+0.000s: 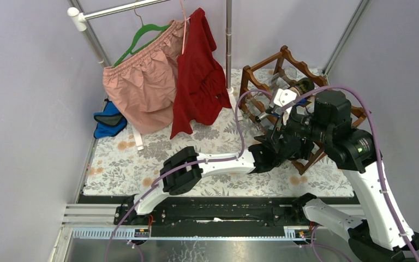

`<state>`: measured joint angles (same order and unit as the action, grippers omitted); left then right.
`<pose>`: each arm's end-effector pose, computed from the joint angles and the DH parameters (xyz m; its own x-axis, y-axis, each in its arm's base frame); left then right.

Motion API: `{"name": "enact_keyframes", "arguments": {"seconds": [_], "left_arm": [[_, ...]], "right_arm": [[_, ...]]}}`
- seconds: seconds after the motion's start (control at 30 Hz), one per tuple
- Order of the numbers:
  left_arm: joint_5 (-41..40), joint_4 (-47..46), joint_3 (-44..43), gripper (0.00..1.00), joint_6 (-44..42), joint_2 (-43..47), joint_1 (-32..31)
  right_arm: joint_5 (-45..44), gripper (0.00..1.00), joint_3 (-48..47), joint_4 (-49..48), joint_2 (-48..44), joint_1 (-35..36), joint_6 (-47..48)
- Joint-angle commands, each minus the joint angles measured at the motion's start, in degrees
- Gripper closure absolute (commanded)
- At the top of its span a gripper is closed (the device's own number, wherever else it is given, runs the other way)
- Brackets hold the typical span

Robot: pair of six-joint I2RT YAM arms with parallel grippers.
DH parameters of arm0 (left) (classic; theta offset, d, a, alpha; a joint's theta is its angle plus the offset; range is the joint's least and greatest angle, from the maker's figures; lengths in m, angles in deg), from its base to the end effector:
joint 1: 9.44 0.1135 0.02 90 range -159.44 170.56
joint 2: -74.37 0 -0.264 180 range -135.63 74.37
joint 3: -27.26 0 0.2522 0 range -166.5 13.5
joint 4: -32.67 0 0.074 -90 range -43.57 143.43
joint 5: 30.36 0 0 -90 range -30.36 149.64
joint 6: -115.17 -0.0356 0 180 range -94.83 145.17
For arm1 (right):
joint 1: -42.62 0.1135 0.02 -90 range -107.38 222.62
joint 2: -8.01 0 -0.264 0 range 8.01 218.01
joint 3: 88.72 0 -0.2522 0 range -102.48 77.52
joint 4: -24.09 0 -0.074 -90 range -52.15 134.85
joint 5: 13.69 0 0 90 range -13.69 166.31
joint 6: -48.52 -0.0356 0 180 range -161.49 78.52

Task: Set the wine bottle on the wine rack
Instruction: Place the wine bottle in the wine rack.

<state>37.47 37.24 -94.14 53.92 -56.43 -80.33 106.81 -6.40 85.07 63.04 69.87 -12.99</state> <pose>0.1912 -0.5107 0.2463 -0.4325 -0.1123 -0.8946 0.6240 0.6789 -0.3869 0.1282 0.0864 0.4678 0.1468 -0.3867 -0.9104 -0.8566 0.4107 -0.3125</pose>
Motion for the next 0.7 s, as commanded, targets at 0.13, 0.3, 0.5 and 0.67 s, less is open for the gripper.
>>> {"name": "enact_keyframes", "arguments": {"seconds": [0.13, 0.3, 0.5, 0.67], "left_arm": [[-2.72, -4.78, 6.68, 0.33, -0.63, 10.05, -1.27], [-1.83, -7.18, 14.68, 0.33, -1.82, 16.80, -2.76], [-3.02, -10.71, 31.95, 0.33, -7.01, 30.23, -4.51], [-5.24, -6.90, 41.87, 0.24, -11.24, 43.62, -4.52]], "right_arm": [[0.65, 0.00, 0.13, -0.15, -2.19, -0.82, 0.86], [4.88, 0.00, -2.34, 2.24, -3.92, -1.55, 0.53], [8.08, 0.00, -6.96, 5.06, -6.10, -2.16, 0.71], [9.34, 0.00, -12.80, 8.17, -5.10, -2.73, 0.67]]}}
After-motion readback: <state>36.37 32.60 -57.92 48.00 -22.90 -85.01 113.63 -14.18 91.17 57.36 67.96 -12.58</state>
